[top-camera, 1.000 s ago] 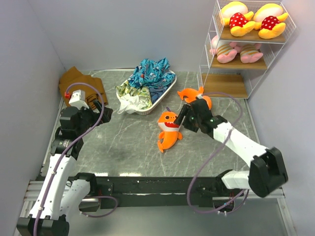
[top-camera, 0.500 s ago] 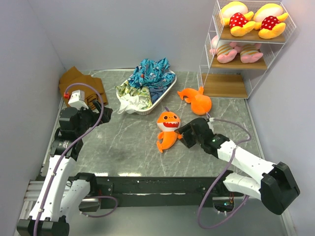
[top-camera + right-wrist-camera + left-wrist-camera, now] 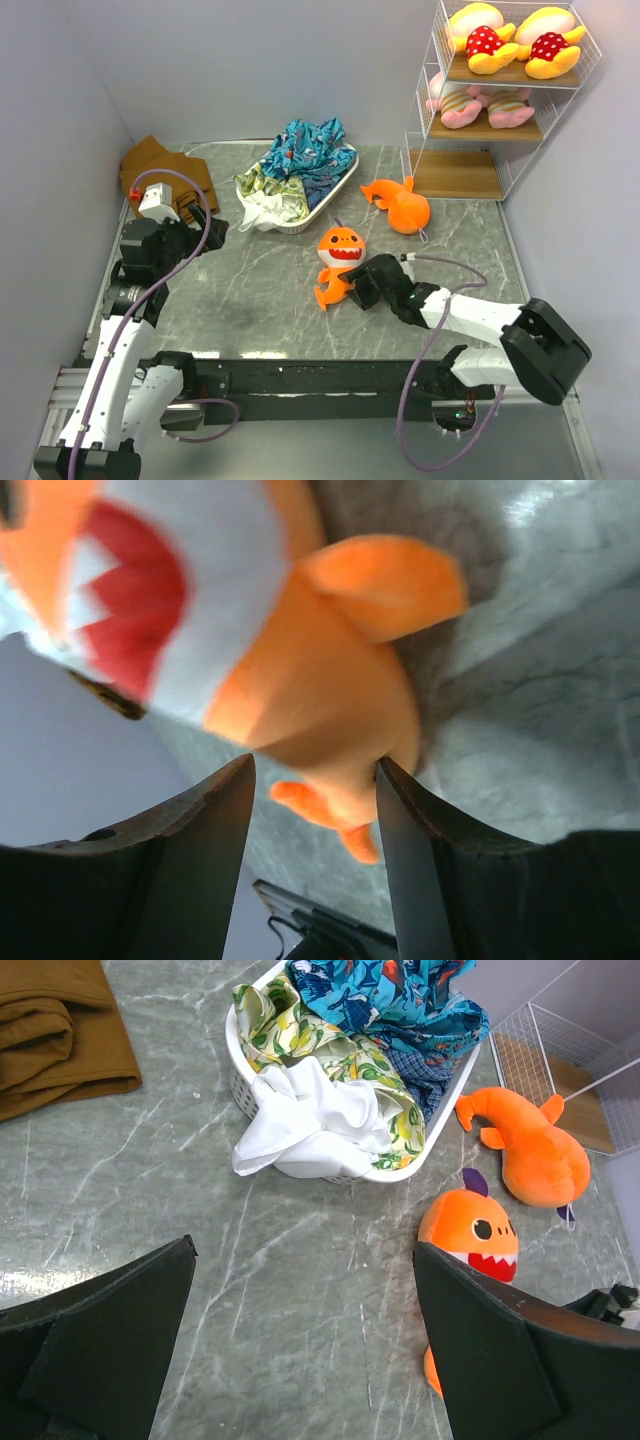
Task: Place and organize the stuffed toys onto the shelf
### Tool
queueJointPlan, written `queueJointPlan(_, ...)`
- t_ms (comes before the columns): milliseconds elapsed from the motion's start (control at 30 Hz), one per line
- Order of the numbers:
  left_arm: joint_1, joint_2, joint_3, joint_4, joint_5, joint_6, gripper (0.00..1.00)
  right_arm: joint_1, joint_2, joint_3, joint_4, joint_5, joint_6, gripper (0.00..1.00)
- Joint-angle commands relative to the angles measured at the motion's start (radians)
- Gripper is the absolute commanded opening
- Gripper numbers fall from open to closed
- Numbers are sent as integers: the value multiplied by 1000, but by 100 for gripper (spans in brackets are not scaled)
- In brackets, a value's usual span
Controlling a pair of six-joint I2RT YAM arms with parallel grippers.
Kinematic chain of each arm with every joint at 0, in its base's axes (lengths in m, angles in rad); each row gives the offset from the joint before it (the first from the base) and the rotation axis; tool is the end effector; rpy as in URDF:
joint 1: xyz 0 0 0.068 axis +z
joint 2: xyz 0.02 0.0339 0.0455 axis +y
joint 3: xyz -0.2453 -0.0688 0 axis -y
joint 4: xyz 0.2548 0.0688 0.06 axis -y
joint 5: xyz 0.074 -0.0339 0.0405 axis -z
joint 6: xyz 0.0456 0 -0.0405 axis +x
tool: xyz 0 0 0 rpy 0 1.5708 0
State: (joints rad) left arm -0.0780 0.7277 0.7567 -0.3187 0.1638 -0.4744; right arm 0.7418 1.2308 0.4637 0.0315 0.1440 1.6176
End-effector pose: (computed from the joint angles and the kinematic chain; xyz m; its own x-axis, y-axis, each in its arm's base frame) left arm 0.2026 -0.0233 0.3100 -0.3596 -0.4240 -0.8312 0.0769 0.8743 -0.4792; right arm 0.1899 0.1652 0.1312 -0.5664 0.8218 -0.0615 0.5218 0.4154 0.7451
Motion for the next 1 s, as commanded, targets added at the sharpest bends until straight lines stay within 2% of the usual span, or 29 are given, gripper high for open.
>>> queueJointPlan(0, 0, -8, 1, 32, 11, 10, 97, 16, 73, -42, 84, 68, 50, 58)
queueJointPlan(267, 0, -5, 1, 33, 5, 13, 97, 33, 95, -46, 28, 132, 47, 59)
queueJointPlan(333, 0, -4, 3, 33, 5, 13, 97, 34, 82, -45, 25, 149, 33, 55)
queueJointPlan(433, 0, 1, 4, 29, 5, 13, 97, 33, 41, -31, 21, 190, -27, 18)
queueJointPlan(467, 0, -2, 4, 29, 6, 11, 97, 33, 24, -27, -7, 224, -63, 0)
queueJointPlan(533, 0, -4, 0, 29, 3, 10, 97, 34, -38, 10, -24, 290, -131, 0)
queueJointPlan(633, 0, -4, 0, 32, 3, 11, 97, 34, -140, 67, -79, 405, -331, 0)
queueJointPlan(800, 0, 1, 3, 27, 3, 13, 97, 27, -249, 184, -212, 604, -481, 0)
queueJointPlan(933, 0, -2, 0, 38, 8, 10, 97, -56, -313, 211, -202, 606, -646, 0)
queueJointPlan(967, 0, -1, 0, 36, 9, 11, 97, -118, -321, 204, -167, 588, -677, 0)
